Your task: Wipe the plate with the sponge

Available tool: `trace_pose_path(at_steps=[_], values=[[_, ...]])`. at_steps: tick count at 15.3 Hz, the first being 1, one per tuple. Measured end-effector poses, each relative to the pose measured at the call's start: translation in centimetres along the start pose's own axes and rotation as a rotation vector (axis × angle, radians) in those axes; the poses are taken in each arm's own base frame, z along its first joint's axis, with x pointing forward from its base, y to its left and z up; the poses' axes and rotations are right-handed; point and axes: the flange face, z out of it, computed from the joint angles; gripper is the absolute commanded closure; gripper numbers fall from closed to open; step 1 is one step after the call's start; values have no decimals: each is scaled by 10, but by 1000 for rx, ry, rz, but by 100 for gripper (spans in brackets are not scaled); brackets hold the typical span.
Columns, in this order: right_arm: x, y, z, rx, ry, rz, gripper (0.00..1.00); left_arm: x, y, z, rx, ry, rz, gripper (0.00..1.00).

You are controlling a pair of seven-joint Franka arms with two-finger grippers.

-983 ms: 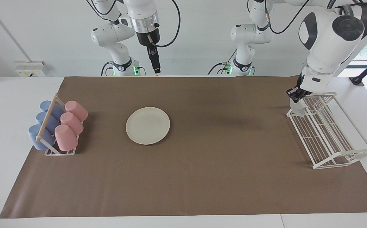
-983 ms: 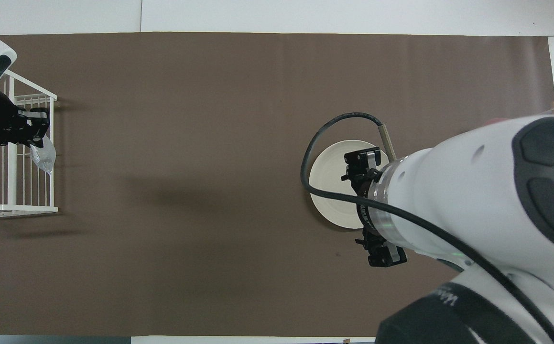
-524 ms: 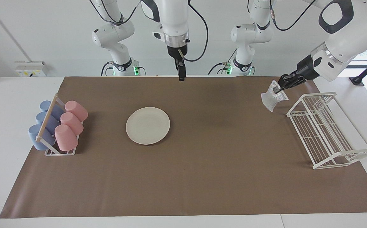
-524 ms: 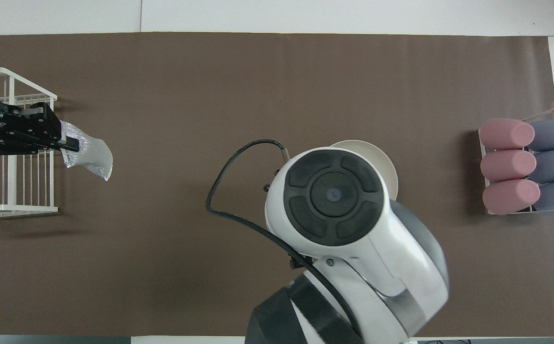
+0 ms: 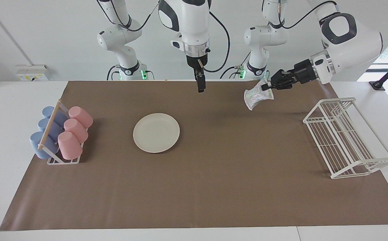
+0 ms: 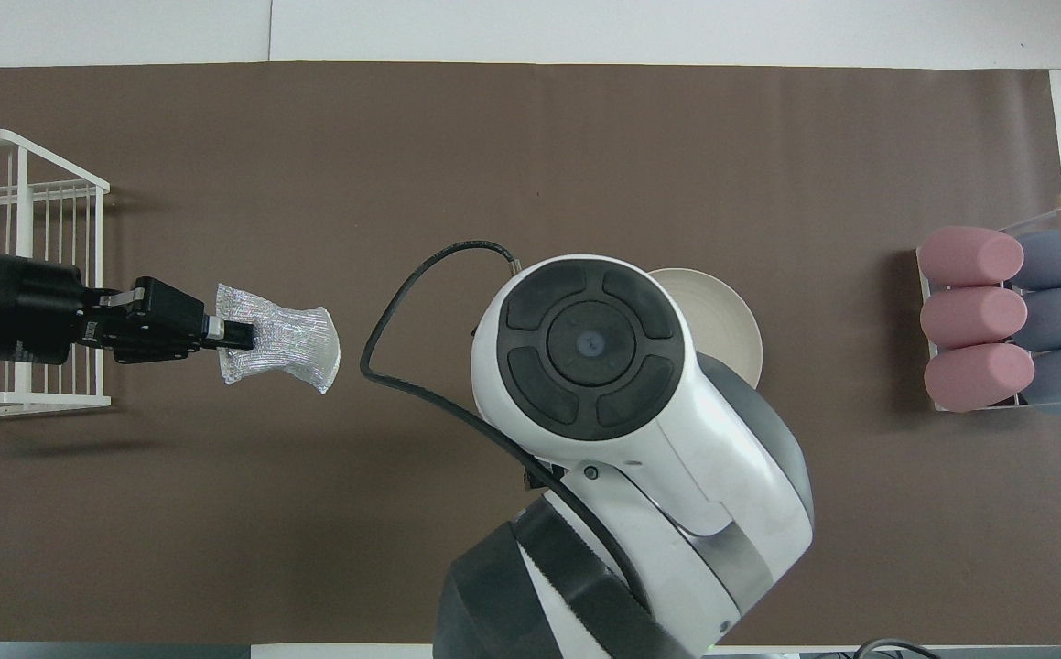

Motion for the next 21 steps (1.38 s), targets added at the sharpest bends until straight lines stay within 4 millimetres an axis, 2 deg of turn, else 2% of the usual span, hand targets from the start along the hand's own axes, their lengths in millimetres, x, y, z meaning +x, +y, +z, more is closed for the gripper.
trace_pose_path(at_steps=[6,11,16,21], values=[[-2,0,0,5,-4,-4,0,-5,-43,48,-258,-20,173,100],[-3,1,0,6,-5,-5,0,-8,-61,78,-428,12,231,100],[-3,1,-1,9,-7,-5,0,-21,-45,125,-478,-40,226,100],[-7,3,0,8,-8,-12,0,-30,-35,148,-506,-77,224,100]])
